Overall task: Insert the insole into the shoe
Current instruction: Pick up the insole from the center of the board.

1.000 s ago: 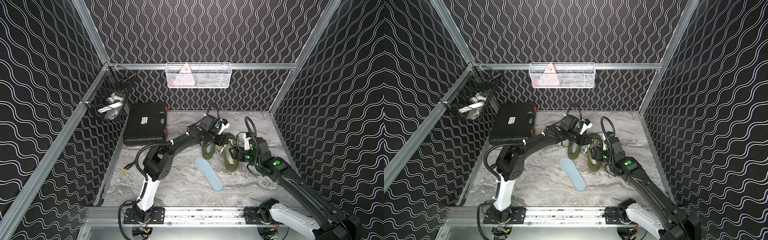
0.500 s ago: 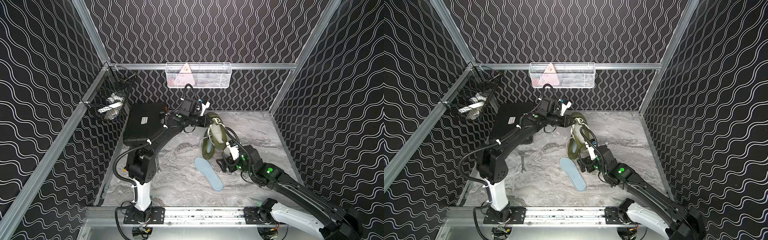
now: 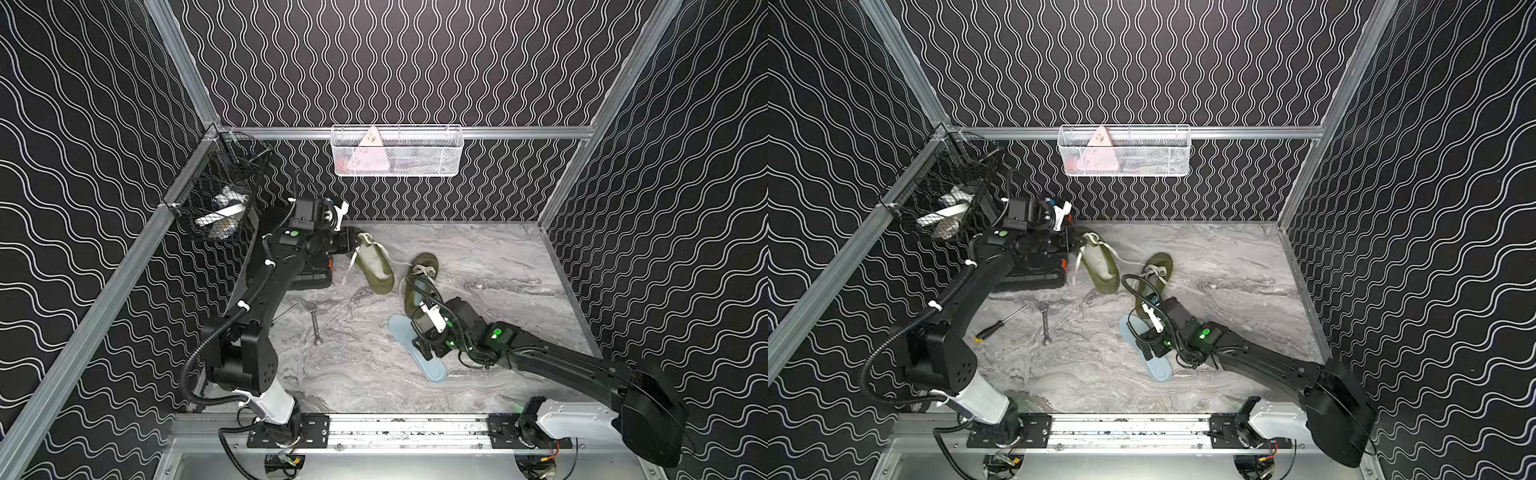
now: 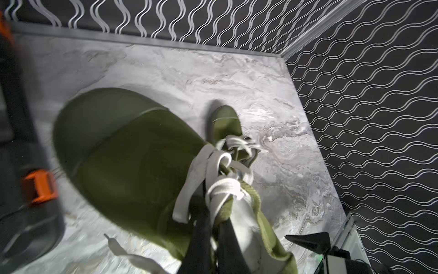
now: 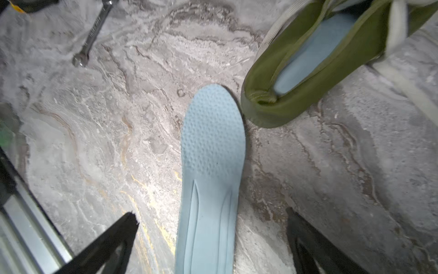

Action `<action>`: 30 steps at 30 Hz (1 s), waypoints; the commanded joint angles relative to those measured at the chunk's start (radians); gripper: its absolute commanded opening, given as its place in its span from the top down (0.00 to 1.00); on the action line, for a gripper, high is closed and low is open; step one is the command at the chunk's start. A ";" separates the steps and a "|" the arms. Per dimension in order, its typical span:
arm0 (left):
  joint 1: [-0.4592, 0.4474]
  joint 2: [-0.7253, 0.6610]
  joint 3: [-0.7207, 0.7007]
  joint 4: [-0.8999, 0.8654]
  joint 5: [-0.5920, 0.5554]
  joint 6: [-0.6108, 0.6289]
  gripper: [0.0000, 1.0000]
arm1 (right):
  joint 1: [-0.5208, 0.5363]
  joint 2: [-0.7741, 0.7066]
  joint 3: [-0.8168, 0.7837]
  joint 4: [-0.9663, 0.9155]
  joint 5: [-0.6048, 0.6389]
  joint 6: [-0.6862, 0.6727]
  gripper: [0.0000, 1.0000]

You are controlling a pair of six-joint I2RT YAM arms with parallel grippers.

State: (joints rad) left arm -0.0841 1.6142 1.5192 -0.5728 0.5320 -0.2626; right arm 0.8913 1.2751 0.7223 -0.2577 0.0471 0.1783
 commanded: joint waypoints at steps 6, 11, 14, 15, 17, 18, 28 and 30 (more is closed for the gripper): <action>0.075 -0.080 -0.070 -0.009 0.080 0.050 1.00 | 0.057 0.175 0.035 0.025 0.109 0.027 0.00; 0.083 -0.093 -0.094 0.000 0.092 0.037 1.00 | 0.069 0.230 0.049 0.034 0.117 0.010 0.00; 0.084 -0.094 -0.093 -0.006 0.089 0.039 1.00 | 0.078 0.266 0.058 0.038 0.119 0.002 0.00; 0.086 -0.095 -0.094 -0.006 0.090 0.039 1.00 | 0.082 0.276 0.061 0.042 0.122 0.000 0.00; 0.087 -0.098 -0.098 -0.003 0.091 0.037 1.00 | 0.087 0.294 0.060 0.058 0.121 -0.005 0.00; 0.086 -0.098 -0.101 -0.002 0.092 0.036 1.00 | 0.089 0.305 0.060 0.064 0.120 -0.006 0.01; 0.089 -0.104 -0.122 0.004 0.093 0.036 1.00 | 0.090 0.385 0.071 0.070 0.197 0.009 0.14; 0.089 -0.102 -0.120 0.001 0.095 0.037 1.00 | 0.092 0.390 0.072 0.067 0.207 0.011 0.20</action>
State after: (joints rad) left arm 0.0021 1.5219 1.3964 -0.6056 0.5953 -0.2344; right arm 0.9813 1.6520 0.7937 -0.1478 0.1932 0.1917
